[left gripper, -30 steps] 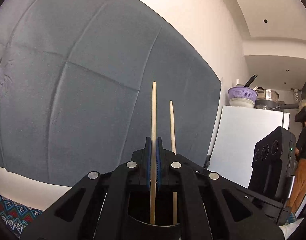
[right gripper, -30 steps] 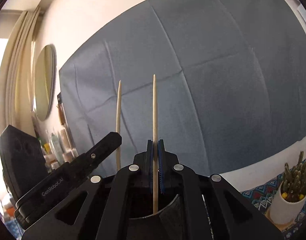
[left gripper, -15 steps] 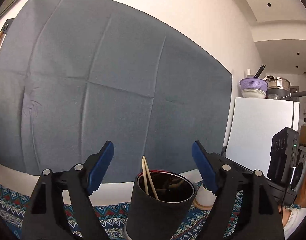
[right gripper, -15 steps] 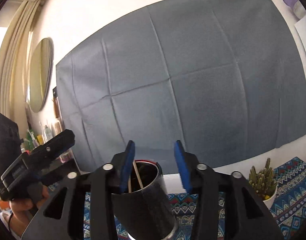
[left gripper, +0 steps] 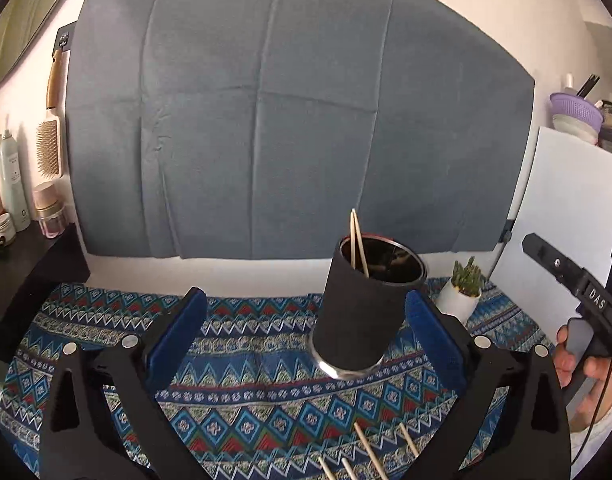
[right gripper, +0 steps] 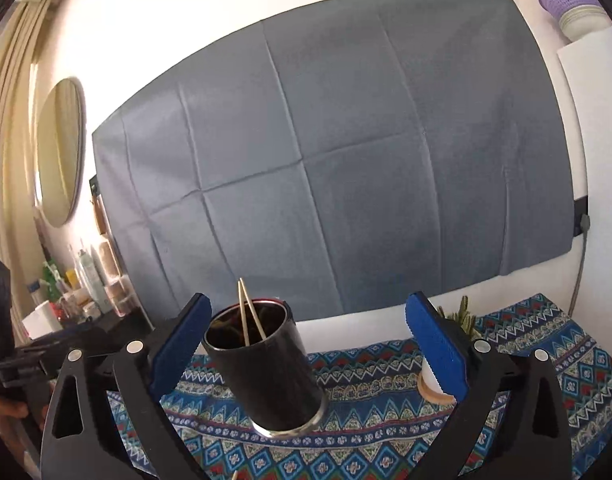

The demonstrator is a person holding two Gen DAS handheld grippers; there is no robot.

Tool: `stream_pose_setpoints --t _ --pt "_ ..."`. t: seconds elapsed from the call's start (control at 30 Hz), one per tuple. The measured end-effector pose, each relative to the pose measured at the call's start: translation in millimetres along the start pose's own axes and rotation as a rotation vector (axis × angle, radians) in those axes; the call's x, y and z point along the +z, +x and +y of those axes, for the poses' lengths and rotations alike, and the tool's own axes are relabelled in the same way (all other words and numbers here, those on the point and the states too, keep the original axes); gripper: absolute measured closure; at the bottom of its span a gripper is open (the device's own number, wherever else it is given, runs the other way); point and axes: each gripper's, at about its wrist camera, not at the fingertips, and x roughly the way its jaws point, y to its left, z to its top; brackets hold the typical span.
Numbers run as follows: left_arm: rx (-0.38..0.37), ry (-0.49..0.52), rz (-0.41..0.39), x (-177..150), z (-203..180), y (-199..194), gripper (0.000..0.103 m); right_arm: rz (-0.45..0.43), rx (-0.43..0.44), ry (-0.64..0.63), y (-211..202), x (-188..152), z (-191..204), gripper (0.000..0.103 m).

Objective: Organize utensils
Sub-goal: 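Withdraw the right gripper from the holder back toward the chopsticks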

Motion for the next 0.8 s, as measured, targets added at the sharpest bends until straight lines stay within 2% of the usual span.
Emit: stream_pose_setpoints --t 0.07,0.2,0.3,0.6,0.7,0.8 --pt "-0.02 0.026 0.039 -13 -4 -2 0.006 0.029 -0.016 -0.028 -3 -4 2 0.009" --pt "0.003 0.117 0.122 -43 -19 -2 0.006 0.089 -0.042 -0.063 -8 -21 1 0.008" --pt "-0.035 0.154 0.173 -66 -27 -4 0.006 0.152 -0.053 -0.069 -6 -38 -3 0.008" --pt "-0.049 0.166 0.349 -119 -32 6 0.006 0.383 -0.097 -0.058 8 -87 -16 0.008" --pt "-0.039 0.186 0.39 -133 -33 8 0.006 0.443 -0.091 -0.064 7 -98 -15 0.008" --pt "-0.062 0.175 0.439 -146 -32 11 0.006 0.491 -0.079 -0.075 5 -110 -13 0.008"
